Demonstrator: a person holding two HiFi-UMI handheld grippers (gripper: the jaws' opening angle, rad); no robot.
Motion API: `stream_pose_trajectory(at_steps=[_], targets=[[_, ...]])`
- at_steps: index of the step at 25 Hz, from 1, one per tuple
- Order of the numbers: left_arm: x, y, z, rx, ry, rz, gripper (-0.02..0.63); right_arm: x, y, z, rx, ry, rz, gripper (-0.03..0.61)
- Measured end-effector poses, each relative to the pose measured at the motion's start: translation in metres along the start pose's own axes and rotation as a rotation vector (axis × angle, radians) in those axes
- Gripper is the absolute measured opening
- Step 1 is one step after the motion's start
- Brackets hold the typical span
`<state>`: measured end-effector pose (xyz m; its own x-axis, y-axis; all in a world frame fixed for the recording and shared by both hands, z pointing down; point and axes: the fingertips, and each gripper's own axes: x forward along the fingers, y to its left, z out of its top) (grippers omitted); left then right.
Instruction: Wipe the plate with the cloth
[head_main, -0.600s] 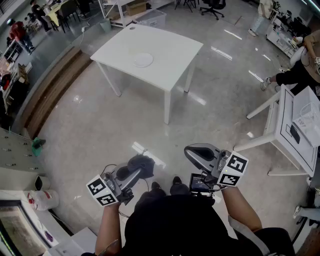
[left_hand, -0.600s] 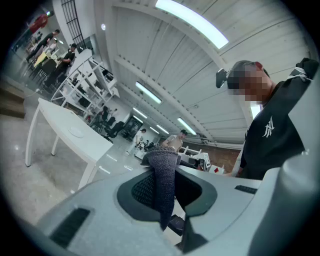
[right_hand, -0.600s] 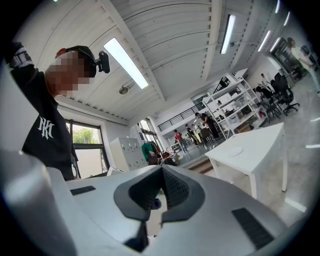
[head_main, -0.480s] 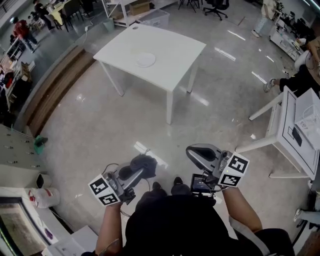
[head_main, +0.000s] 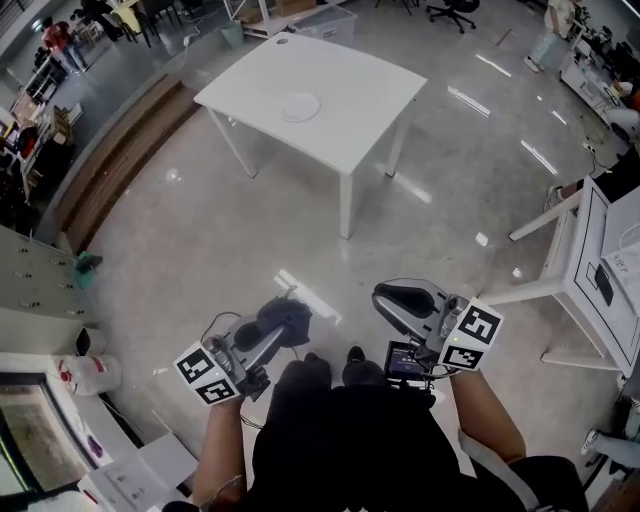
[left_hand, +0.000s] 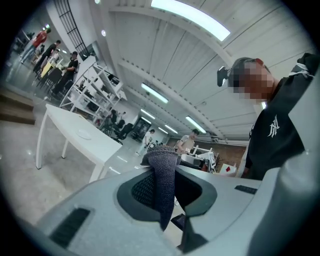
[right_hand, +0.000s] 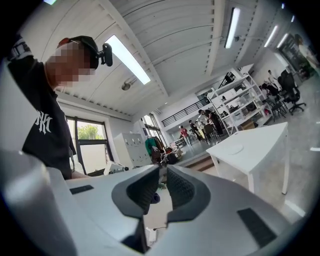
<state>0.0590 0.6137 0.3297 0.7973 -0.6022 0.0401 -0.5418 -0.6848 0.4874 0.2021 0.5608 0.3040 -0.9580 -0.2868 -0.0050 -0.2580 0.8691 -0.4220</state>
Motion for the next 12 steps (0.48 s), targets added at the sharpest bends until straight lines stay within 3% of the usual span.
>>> stream_pose_trajectory(at_steps=[3,7,12], targets=[[0.001,0.013,0.003,-0.007,-0.011,0.029,0.054,0.008,-0.018,0.002,0.042,-0.009,0.009,0.071],[-0.002,0.046,0.006,-0.035,-0.012,0.058,0.054,0.031,-0.044,0.006,0.059,-0.008,0.001,0.071],[0.003,0.118,0.027,-0.059,-0.022,0.07,0.054,0.075,-0.095,0.016,0.082,-0.003,-0.035,0.071]])
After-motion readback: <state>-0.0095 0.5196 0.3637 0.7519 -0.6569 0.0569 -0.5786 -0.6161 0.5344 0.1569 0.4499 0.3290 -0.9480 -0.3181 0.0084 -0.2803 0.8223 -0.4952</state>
